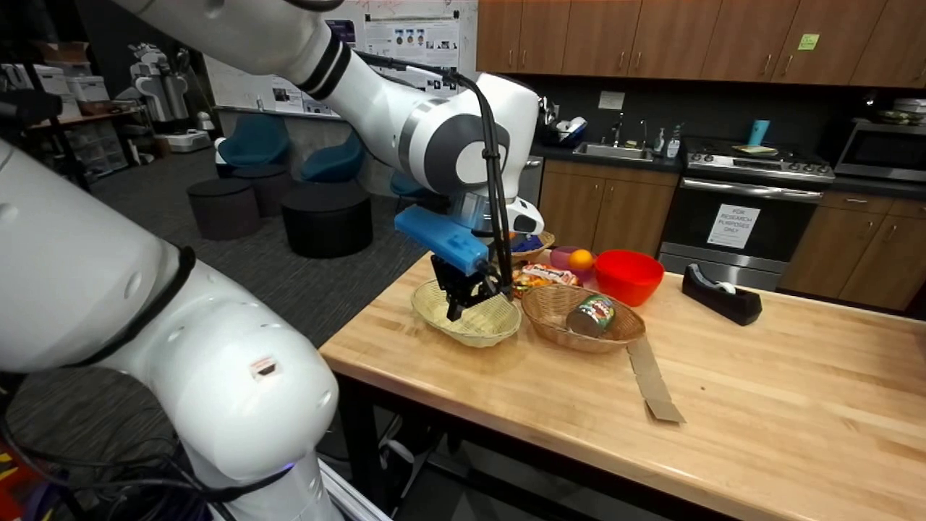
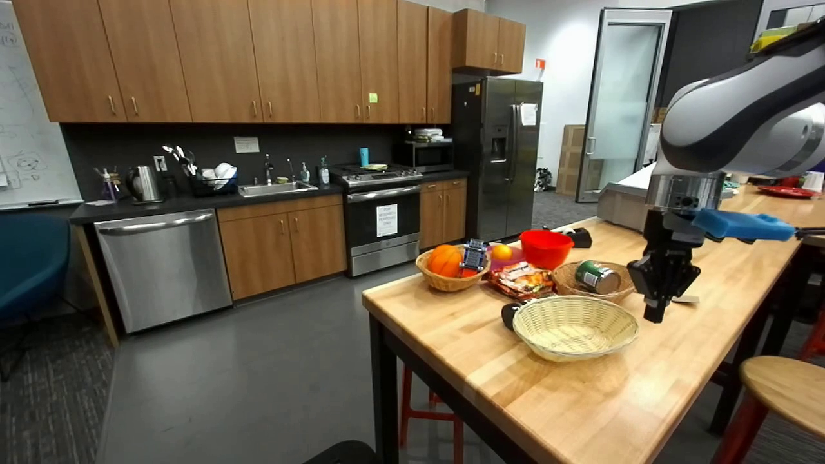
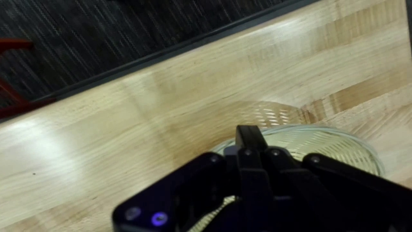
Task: Move the left basket to the right
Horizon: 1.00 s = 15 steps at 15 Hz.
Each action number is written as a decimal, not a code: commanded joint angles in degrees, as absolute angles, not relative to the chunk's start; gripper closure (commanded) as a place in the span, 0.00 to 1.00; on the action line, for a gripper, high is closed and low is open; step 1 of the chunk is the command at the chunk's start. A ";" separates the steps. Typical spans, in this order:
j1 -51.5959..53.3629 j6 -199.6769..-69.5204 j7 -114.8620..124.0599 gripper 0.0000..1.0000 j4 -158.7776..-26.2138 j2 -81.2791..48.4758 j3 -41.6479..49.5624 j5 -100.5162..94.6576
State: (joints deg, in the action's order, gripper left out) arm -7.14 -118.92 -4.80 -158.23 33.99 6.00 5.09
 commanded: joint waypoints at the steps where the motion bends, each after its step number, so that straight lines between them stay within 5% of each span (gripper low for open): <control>1: -0.27 -118.71 -3.95 1.00 -156.17 29.41 1.96 7.64; 15: 8.30 -110.98 -0.14 1.00 -132.70 -0.24 -8.51 0.66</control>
State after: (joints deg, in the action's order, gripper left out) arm 8.00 -114.82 -2.33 -138.21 3.19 -8.02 3.46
